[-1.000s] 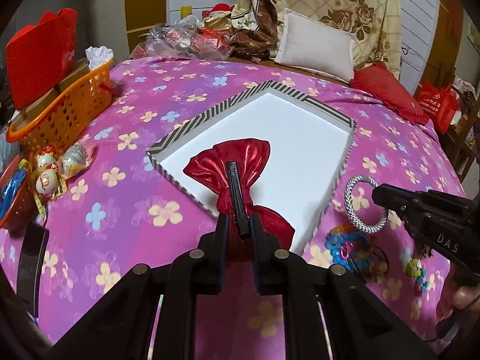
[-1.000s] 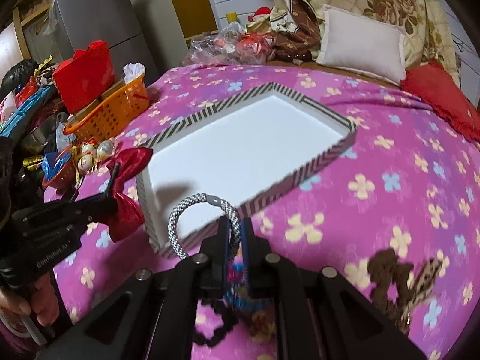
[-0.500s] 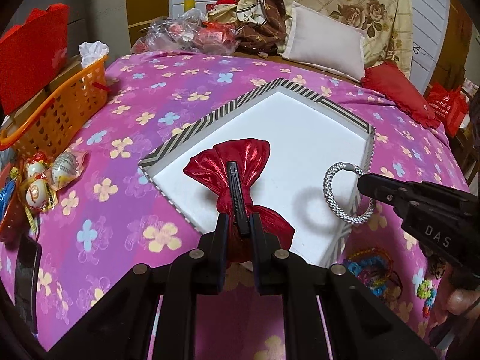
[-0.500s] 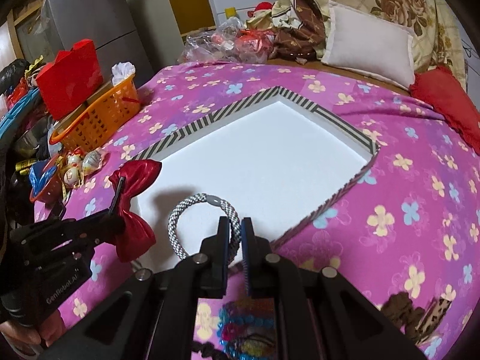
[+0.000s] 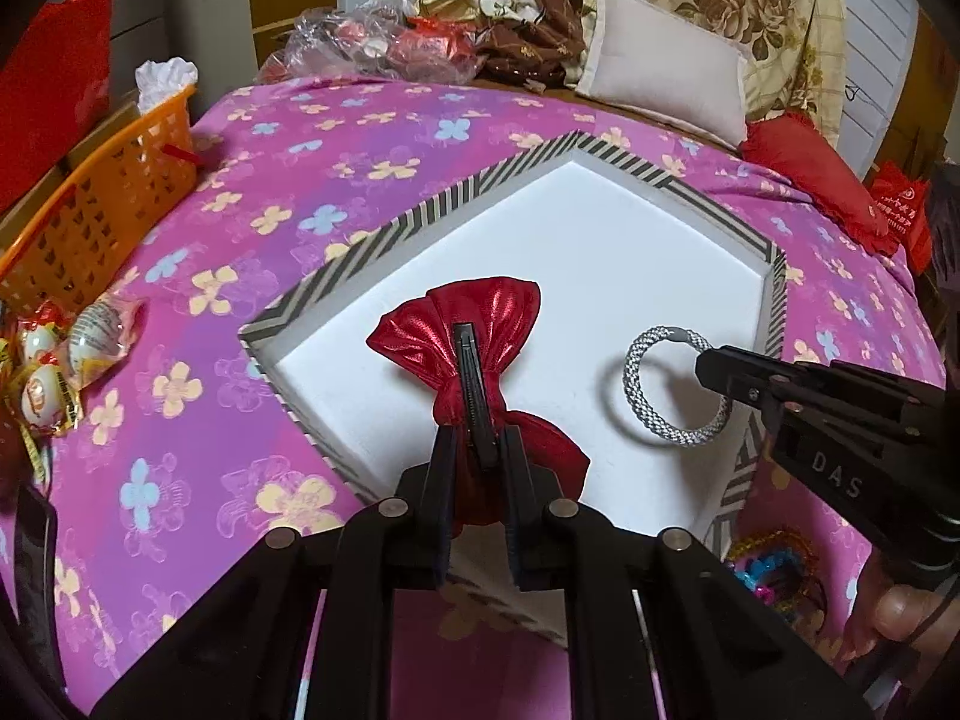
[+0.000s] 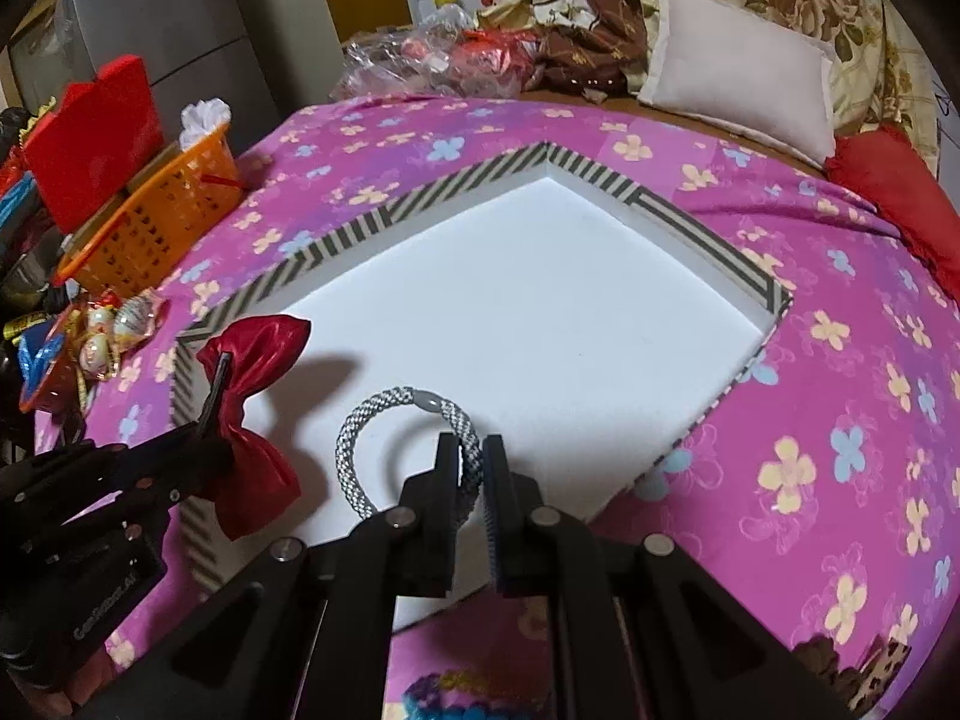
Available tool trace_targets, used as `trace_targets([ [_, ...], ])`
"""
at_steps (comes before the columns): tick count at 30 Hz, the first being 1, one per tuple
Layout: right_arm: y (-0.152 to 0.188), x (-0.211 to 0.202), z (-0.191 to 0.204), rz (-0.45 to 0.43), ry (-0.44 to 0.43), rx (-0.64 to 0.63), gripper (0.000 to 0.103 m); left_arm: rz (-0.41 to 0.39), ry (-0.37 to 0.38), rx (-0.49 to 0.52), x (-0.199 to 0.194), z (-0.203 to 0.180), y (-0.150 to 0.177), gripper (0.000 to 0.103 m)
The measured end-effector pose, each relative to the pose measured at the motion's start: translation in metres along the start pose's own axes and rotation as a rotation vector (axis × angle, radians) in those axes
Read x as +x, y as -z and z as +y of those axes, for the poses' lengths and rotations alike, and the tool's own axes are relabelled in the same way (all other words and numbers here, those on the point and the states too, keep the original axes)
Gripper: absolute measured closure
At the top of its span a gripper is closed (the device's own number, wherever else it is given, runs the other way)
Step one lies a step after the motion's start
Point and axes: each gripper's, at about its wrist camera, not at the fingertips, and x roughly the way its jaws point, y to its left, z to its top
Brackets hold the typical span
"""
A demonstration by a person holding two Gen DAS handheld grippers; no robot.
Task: Organize jewelry
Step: 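Carry the red bow and silver bangle with both grippers over the white tray, then open both grippers to drop the bow and bangle into the tray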
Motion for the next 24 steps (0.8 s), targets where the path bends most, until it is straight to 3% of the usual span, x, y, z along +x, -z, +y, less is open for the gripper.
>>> trace_targets([
  [7, 0.001, 0.017, -0.01, 0.034, 0.014, 0.028, 0.095, 0.041, -0.012, -0.006, 0.019, 0.003, 0.003, 0.096],
  [12, 0.005, 0.013, -0.011, 0.036, 0.021, 0.038, 0.088, 0.038, -0.022, -0.011, 0.021, 0.005, 0.003, 0.09],
  [21, 0.028, -0.002, -0.004, 0.026, 0.033, 0.089, 0.086, 0.023, -0.045, -0.008, 0.027, 0.007, -0.004, 0.09],
  [24, 0.035, -0.007, 0.002, 0.024, 0.017, 0.103, 0.081, 0.007, -0.063, -0.007, 0.03, 0.006, -0.008, 0.09],
])
